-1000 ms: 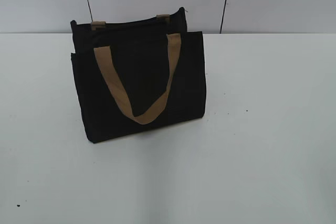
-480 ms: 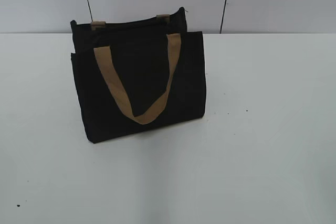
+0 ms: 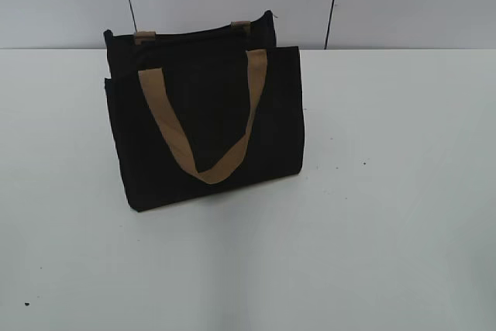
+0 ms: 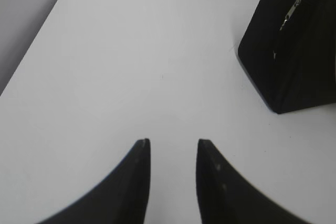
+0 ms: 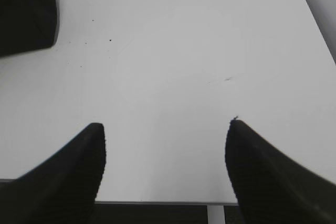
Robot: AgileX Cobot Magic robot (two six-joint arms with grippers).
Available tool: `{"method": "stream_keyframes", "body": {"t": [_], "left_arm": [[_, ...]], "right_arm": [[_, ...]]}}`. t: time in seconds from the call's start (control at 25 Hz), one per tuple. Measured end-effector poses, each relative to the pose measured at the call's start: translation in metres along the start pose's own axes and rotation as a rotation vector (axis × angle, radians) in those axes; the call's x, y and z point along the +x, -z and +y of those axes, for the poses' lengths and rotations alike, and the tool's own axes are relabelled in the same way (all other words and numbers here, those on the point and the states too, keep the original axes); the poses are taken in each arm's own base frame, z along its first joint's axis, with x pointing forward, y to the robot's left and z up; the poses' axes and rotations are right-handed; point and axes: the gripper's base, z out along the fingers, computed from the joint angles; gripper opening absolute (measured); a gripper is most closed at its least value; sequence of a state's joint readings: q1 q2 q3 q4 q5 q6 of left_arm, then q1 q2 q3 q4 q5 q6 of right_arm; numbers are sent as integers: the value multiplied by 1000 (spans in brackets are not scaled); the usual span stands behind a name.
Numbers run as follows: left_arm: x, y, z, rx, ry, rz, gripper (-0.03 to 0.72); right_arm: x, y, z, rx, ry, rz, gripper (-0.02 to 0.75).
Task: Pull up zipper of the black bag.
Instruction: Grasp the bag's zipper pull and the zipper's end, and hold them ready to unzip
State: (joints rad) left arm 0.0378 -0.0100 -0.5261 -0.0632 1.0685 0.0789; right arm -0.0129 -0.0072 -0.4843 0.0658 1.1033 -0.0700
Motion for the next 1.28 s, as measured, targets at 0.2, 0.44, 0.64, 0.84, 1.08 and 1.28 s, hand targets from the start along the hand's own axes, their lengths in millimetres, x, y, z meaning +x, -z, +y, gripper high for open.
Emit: {"method": "stream_keyframes", "body": {"t": [0.2,0.44,0.64,0.84,1.08,1.28], "left_arm": [[0,0,0,1,0,0,319],[-2,1,0,0,0,-18,627],[-38,-7,1,11,14,-95,561],[-70,-65,-6,141,-56,-1,535],[-92,-135,-19,309,-113,-11,532],[-85,-186,-29,483,-199,54,532]], "right_arm": [[0,0,0,0,-1,0,545],[0,0,0,0,-1,0,545],[0,0,0,0,0,0,545],[0,0,0,0,0,0,545],[0,0,0,0,-1,0,545],[0,0,0,0,-1,0,545]]}}
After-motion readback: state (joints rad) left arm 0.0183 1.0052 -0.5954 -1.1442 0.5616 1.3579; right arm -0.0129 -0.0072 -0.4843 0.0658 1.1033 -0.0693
